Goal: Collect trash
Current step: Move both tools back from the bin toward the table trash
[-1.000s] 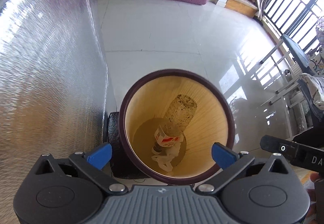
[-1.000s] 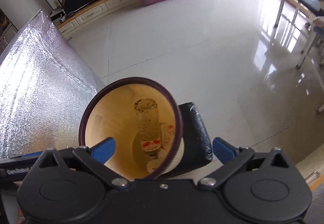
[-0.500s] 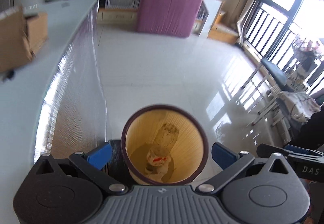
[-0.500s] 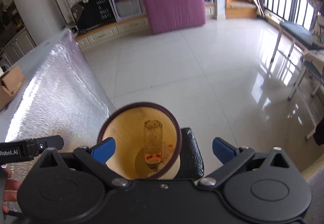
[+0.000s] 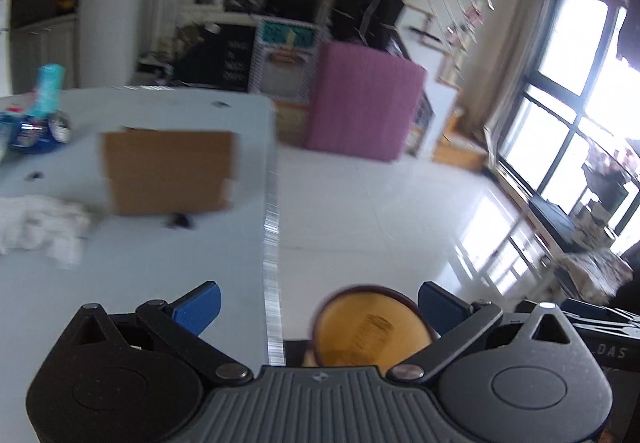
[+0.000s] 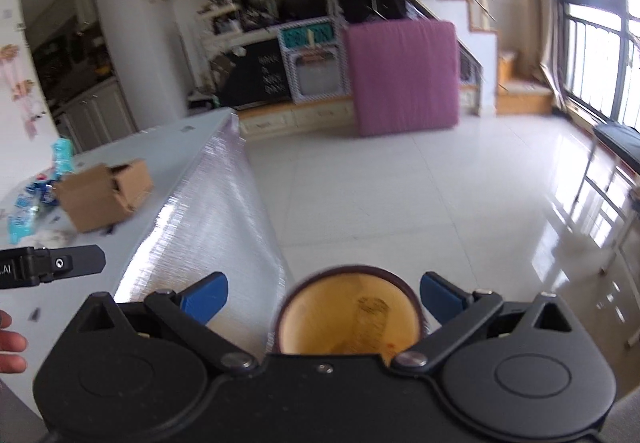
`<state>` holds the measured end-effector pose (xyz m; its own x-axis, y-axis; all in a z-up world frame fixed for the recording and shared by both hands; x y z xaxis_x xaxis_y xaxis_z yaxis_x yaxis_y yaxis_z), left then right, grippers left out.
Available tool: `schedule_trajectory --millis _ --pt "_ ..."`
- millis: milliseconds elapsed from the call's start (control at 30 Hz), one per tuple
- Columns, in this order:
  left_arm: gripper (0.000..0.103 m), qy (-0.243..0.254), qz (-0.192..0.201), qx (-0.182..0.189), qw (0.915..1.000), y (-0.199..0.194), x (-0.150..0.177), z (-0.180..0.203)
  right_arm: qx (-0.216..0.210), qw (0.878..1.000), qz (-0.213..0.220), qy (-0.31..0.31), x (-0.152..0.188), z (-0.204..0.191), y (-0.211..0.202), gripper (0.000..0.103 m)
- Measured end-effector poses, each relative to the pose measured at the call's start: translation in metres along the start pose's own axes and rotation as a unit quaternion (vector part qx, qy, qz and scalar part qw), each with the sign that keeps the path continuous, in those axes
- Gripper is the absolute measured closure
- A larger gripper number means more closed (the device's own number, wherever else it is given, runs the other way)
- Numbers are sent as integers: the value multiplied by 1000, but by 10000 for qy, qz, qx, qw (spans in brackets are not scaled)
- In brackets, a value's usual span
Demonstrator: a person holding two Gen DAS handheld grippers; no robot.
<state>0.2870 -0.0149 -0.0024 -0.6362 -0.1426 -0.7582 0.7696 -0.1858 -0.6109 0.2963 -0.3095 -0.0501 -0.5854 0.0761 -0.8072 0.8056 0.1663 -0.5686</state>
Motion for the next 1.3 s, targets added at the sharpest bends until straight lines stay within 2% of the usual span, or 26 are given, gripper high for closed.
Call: schedule_trajectory --millis 267,367,500,667,833,933,1100,1300 --pt "0 -297 447 -699 9961 -34 -8 -75 -532 9975 334 -326 -6 -68 4 0" --pt "0 -527 476 -815 9941 -39 -3 -99 -640 9965 428 -320 -9 -90 9 0" --pt "0 -853 389 -773 9926 -40 10 -128 -679 9952 441 -543 -23 -115 28 0" --pt "0 -1269 326 -621 9894 -38 20 -167 -624 9914 561 -1003 -55 -148 67 0" --pt "0 -1789 226 -465 9825 -28 20 -198 -524 9899 489 -1219 -85 -167 129 0" --pt "0 -2200 159 -399 9745 -16 17 -218 -589 9906 394 -1169 -95 -174 163 0" --pt "0 -2456 290 -388 9682 6 -4 -242 -788 9907 223 -1085 -93 -181 197 0" --pt "0 -2363 202 -742 9686 36 -35 -254 -1437 9813 33 -1277 -64 -215 178 0"
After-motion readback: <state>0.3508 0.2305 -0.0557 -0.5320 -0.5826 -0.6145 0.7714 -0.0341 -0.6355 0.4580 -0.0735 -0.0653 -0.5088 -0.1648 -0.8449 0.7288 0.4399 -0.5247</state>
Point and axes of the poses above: each gripper's, at about its wrist camera, not at the fingertips, and y roughly the way its jaws point, z to its right, x to its underside, the point moved 6 cm from there along y, roughly the way its jaws point, and after that the axes turned 2 degrees about -y, right-handed, at the moved point
